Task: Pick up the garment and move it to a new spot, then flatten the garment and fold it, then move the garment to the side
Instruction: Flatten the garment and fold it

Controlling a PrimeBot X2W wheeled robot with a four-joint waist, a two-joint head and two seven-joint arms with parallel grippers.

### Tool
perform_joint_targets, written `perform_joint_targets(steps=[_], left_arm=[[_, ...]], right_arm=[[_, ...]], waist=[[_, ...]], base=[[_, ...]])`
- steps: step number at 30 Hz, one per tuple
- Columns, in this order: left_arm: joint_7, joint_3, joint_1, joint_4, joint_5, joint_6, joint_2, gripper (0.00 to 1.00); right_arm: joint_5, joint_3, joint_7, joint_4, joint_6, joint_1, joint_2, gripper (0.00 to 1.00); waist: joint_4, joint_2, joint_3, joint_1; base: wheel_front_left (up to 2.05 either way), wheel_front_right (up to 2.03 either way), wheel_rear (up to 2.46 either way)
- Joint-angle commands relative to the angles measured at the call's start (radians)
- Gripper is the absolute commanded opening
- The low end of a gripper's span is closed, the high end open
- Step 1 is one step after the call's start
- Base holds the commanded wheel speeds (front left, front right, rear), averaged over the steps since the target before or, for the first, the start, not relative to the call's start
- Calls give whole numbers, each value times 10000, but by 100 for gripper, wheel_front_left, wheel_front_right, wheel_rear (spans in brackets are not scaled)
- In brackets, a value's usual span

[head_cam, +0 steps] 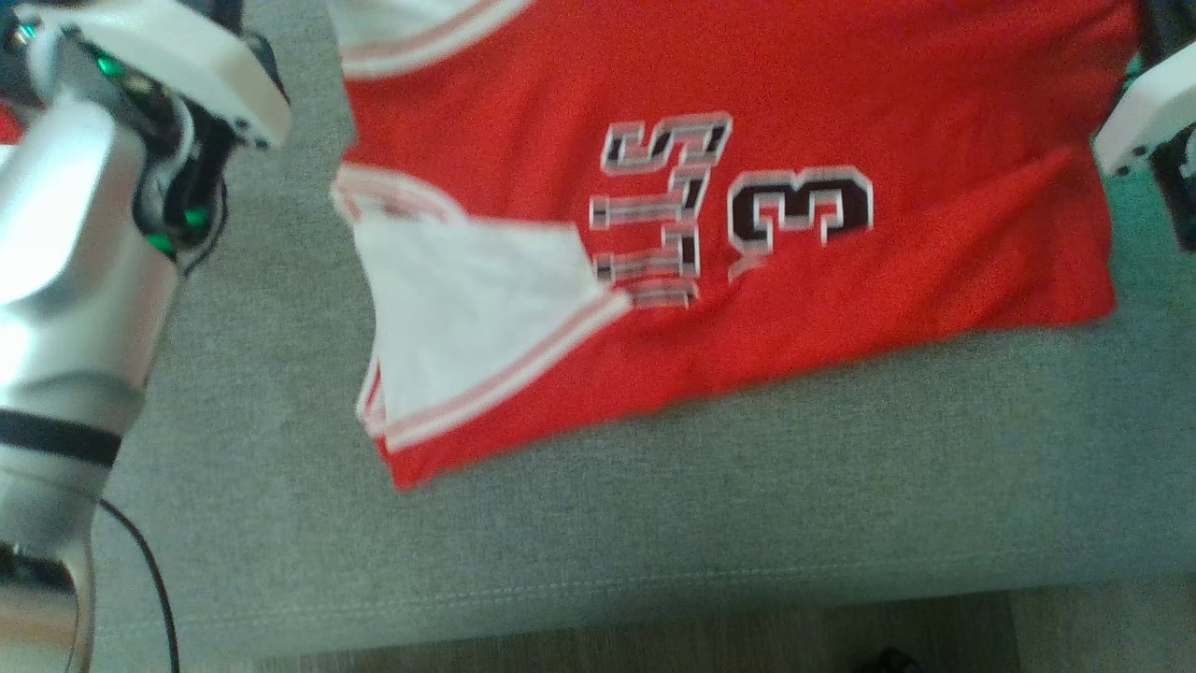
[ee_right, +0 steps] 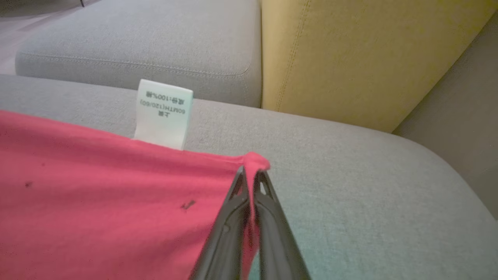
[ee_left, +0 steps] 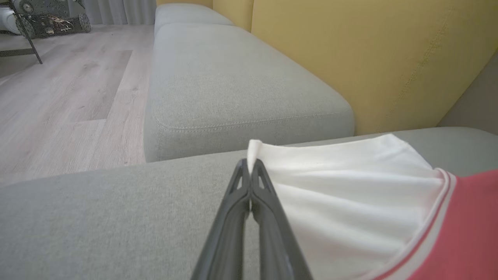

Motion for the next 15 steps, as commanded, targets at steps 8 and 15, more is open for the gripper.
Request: perform_joint_targets(steps=[8,15], left_arm=[[-485,395,-683,619,130,-92,92,0],[-688,130,-195,746,429,-365,152,0]], right_arm=[[-240,50,-624,583,65,-455,294,0],[143,478,-1041,648,65,-138,255,0]], waist=[[-43,0,-22,0],[-33,0,-261,0]], base=[[0,0,0],[0,0,0]])
